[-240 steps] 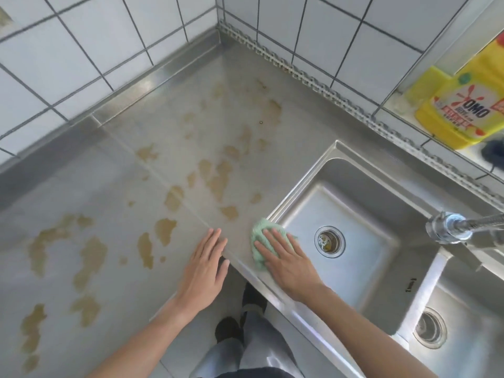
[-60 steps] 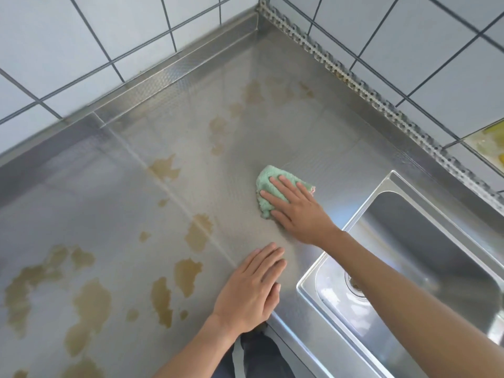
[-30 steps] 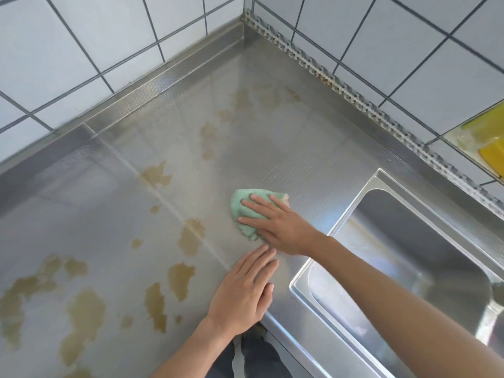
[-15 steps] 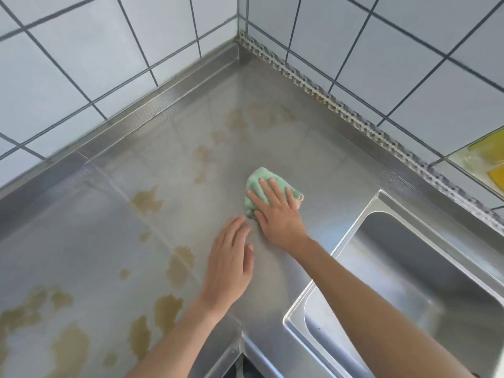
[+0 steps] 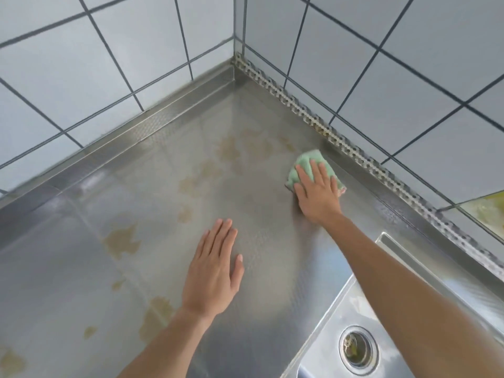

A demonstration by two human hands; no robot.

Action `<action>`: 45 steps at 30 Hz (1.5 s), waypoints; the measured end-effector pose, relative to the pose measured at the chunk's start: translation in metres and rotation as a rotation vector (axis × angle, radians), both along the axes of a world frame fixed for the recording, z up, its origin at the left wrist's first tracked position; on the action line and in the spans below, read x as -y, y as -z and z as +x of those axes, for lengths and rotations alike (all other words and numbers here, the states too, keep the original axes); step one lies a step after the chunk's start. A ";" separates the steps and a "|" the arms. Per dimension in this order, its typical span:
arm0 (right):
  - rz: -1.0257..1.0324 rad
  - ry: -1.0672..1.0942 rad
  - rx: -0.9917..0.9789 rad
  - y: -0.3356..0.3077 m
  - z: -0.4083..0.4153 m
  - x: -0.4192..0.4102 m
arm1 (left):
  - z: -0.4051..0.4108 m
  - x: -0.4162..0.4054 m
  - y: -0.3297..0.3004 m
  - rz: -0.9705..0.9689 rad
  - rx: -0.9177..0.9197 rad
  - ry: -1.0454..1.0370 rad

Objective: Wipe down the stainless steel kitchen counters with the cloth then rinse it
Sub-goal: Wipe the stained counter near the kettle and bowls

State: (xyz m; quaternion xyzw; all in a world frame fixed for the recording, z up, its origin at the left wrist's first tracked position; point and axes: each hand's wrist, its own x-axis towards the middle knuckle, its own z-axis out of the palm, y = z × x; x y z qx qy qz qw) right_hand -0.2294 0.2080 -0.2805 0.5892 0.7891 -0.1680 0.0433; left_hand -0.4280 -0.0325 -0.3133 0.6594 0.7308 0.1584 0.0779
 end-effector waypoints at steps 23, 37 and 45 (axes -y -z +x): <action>0.050 -0.164 0.004 -0.001 -0.119 -0.075 | 0.001 0.001 -0.005 -0.048 0.057 0.003; 0.052 -0.365 -0.049 -0.004 -0.044 -0.060 | 0.001 0.003 -0.003 -0.070 0.049 0.001; 0.006 -0.394 -0.099 -0.005 -0.196 -0.059 | 0.002 0.002 -0.005 -0.066 0.047 -0.001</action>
